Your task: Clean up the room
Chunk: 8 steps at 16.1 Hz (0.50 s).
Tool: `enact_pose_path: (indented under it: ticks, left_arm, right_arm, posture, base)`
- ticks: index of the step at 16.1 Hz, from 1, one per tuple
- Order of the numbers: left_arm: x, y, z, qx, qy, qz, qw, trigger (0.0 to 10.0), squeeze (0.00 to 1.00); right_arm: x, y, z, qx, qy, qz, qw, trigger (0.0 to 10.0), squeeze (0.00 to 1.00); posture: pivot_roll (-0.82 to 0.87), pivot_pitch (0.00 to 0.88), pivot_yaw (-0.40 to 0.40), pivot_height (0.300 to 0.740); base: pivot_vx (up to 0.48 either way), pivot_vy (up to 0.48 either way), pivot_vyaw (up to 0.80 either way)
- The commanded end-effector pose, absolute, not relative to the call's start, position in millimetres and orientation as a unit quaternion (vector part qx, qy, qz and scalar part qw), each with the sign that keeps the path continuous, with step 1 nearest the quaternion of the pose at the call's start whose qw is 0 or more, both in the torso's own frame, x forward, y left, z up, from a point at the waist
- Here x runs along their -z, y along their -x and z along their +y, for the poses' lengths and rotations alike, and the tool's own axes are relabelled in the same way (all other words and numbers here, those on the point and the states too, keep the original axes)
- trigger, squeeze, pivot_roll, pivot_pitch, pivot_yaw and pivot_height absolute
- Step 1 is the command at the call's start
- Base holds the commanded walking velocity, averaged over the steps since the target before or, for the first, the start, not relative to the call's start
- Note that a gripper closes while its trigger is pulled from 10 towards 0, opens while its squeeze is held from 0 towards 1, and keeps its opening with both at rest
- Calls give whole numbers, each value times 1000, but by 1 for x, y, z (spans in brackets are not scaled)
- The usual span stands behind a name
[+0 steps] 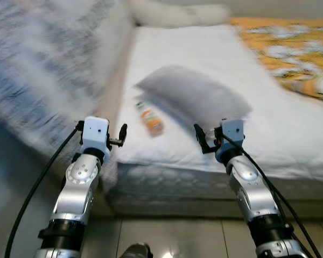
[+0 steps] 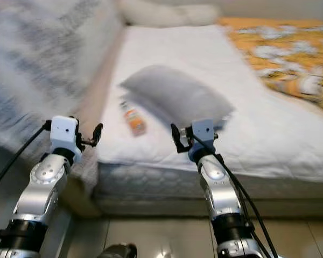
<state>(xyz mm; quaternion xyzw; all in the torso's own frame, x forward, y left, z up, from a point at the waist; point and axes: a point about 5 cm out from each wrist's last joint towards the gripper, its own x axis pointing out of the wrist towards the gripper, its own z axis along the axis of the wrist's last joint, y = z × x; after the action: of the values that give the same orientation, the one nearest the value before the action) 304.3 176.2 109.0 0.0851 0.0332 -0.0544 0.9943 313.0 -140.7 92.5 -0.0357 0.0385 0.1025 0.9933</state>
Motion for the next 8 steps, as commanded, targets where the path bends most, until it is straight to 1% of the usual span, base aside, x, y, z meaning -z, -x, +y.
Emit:
enact_pose_path:
  ticks: [1,8]
  left_arm:
    - [-111,-305,174,58,-90,28,994,10000,0]
    - [-110,-305,172,59,-91,30,994,10000,0]
  right_arm:
    - [-98,-314,-143,-101,39,31,994,10000,0]
    - [-102,-317,-142,-111,52,35,992,10000,0]
  posture:
    - [80,0,2,740]
    - [77,0,2,740]
  base:
    - [0,-480,800]
    - [0,-480,800]
